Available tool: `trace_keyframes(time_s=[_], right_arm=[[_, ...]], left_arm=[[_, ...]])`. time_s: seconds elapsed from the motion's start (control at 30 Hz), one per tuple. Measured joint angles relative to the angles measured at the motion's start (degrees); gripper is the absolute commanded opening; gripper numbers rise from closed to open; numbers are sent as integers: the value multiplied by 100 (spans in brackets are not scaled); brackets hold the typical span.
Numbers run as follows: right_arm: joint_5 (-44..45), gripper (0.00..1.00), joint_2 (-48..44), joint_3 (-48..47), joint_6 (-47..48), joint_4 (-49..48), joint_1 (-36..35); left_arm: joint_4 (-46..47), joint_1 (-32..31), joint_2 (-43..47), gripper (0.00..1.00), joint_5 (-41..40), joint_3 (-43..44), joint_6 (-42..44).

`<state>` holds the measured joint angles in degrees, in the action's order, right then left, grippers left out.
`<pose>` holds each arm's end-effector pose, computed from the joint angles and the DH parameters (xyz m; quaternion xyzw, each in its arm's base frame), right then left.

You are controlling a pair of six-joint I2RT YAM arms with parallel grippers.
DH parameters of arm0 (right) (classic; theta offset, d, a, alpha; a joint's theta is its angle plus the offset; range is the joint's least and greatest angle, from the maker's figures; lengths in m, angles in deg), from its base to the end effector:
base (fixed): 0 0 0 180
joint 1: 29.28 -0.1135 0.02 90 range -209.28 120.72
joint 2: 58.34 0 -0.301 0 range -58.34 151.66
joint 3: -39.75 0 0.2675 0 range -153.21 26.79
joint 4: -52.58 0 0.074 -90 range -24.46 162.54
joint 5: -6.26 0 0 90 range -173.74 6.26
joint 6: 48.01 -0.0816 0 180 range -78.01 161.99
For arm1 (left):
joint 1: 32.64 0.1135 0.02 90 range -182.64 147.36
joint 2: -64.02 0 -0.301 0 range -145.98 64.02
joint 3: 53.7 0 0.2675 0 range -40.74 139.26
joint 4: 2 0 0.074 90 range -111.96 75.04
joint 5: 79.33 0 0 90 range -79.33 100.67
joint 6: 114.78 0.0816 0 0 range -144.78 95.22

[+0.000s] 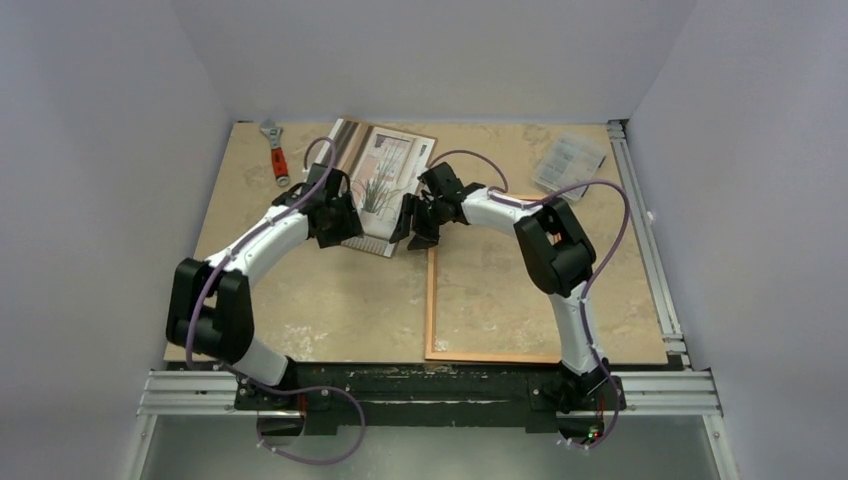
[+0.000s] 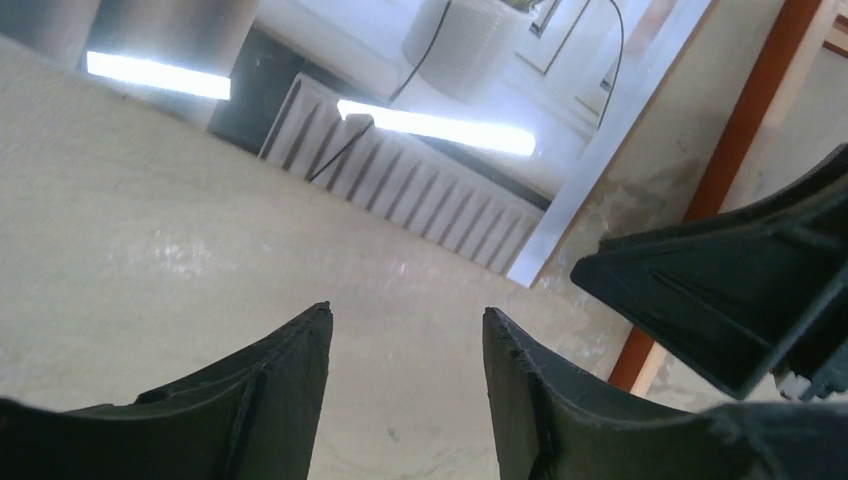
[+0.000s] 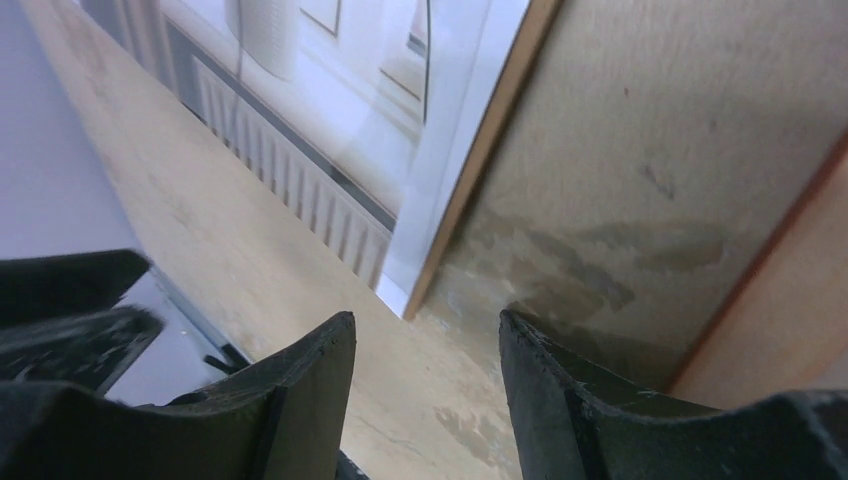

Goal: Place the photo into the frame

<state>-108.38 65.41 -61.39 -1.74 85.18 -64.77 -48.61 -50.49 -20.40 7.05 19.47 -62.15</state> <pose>0.4026 0.3288 0.1392 0.0034 0.9345 0.3431 0.0952 0.3212 -0.0980 0.2293 -0.1714 0.9451 -0.1013 0.2592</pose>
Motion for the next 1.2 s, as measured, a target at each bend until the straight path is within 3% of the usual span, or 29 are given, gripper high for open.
trace_keyframes(time_s=[0.27, 0.5, 0.83, 1.2], right_arm=[[-398, 53, 315, -57, -787, -778, 107], [-533, 50, 450, -48, -1202, -1228, 111], [-774, 34, 466, 299, -1469, -1856, 173], [-938, 23, 433, 826, -1628, -2741, 184]], left_arm=[[289, 234, -1672, 50, 439, 883, 61], [15, 236, -2468, 42, 616, 1499, 101], [-282, 251, -2761, 34, 970, 1845, 105], [-372, -175, -2527, 34, 1073, 1471, 2]])
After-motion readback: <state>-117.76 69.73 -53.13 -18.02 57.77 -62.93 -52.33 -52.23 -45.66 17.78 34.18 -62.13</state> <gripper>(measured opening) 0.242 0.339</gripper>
